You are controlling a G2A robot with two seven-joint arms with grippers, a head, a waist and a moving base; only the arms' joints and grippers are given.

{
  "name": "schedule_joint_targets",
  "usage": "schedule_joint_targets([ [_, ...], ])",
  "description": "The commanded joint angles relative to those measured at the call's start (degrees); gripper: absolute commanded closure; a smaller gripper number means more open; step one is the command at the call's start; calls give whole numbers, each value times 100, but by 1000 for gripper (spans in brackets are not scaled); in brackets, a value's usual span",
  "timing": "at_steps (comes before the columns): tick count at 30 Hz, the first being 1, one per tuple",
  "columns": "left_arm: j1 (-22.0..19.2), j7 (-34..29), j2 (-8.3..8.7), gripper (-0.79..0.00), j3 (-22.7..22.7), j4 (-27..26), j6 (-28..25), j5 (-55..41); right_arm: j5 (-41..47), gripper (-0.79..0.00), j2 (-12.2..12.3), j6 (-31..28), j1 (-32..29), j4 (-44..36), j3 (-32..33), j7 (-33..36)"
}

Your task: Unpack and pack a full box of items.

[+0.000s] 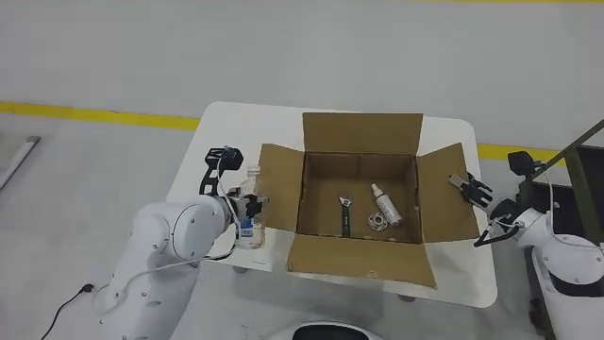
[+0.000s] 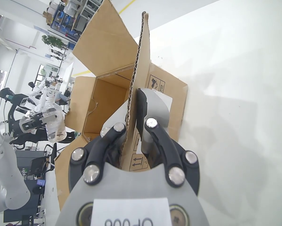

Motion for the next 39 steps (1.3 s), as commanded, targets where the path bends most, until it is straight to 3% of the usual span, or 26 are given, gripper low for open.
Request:
schedule_joint_targets([
  [1,32,5,11,0,-49,-40,10,8,10,0,4,-4,-7,8,2,9],
  [12,143,-348,97,0,-286,-366,-89,366,33,0,25,-39,-44,72,-21,63],
  [21,136,-679,149,0,-208,207,-500,567,84,0,44,-91,-107,20,35,48],
  [27,-29,-401,101,0,173,1156,-524,416,151,0,56,-150,-159,-13,90,53],
  [39,-29,-401,101,0,173,1156,-524,416,196,0,83,-270,-292,-42,207,51],
])
